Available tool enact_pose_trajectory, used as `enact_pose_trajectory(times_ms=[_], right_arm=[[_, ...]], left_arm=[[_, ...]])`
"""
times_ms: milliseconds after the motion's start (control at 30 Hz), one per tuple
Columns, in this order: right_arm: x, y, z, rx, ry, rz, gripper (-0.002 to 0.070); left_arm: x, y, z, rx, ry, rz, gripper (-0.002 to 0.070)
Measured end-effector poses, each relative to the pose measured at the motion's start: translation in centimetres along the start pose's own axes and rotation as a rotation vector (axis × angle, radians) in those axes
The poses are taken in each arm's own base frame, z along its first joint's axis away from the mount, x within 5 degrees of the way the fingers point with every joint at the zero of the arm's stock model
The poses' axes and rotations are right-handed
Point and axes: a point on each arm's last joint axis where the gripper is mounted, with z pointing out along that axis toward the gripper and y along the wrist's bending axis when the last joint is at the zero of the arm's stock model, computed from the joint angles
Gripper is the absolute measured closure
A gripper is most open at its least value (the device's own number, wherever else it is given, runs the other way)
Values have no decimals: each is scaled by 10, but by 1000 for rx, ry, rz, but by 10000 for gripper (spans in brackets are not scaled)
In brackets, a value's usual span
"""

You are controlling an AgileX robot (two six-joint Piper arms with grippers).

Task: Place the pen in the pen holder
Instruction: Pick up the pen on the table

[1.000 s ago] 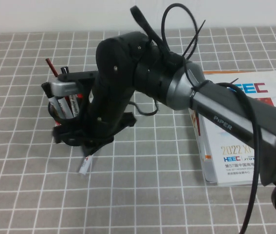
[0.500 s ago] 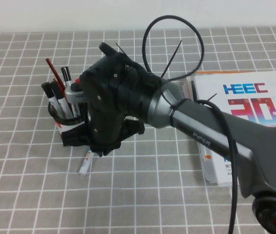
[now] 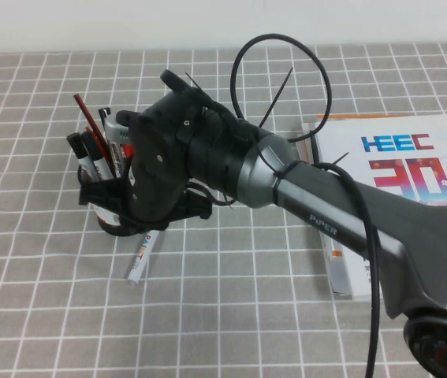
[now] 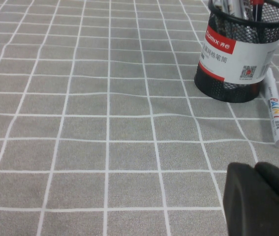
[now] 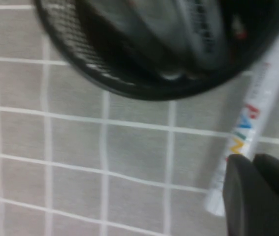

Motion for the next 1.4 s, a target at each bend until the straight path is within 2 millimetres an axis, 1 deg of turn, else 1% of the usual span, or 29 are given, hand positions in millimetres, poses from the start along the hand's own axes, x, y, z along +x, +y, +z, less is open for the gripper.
enact_pose_trajectory(times_ms=[100, 200, 300, 400, 467, 533, 633, 700, 767, 833, 900, 1033, 1200, 1333, 1400], right_arm=[[-1, 3, 3, -37, -2, 18, 690], [0, 1, 12, -32, 9, 56, 690], [4, -2, 20, -4, 38, 94, 690], [6, -8, 26, 55, 56, 89, 687], [6, -10, 28, 77, 54, 80, 671], [6, -11, 29, 88, 46, 72, 626], [6, -12, 32, 94, 38, 67, 535], [6, -13, 36, 98, 37, 66, 458], [6, -13, 38, 94, 33, 65, 420], [5, -13, 41, 87, 26, 63, 403], [4, -11, 42, 69, 10, 61, 398], [3, -10, 45, 48, -5, 60, 410], [7, -13, 59, 71, 12, 59, 426], [6, -13, 60, 82, 21, 61, 451], [6, -12, 61, 89, 27, 62, 481]], left_arm=[[0, 0, 0, 0, 0, 0, 678], [0, 0, 0, 0, 0, 0, 678], [0, 0, 0, 0, 0, 0, 678], [0, 0, 0, 0, 0, 0, 678], [0, 0, 0, 0, 0, 0, 678], [0, 0, 0, 0, 0, 0, 678], [0, 0, 0, 0, 0, 0, 678], [0, 0, 0, 0, 0, 0, 678], [0, 0, 0, 0, 0, 0, 678], [0, 0, 0, 0, 0, 0, 678], [0, 0, 0, 0, 0, 0, 678], [0, 0, 0, 0, 0, 0, 678], [0, 0, 0, 0, 0, 0, 678], [0, 0, 0, 0, 0, 0, 678], [0, 0, 0, 0, 0, 0, 678]])
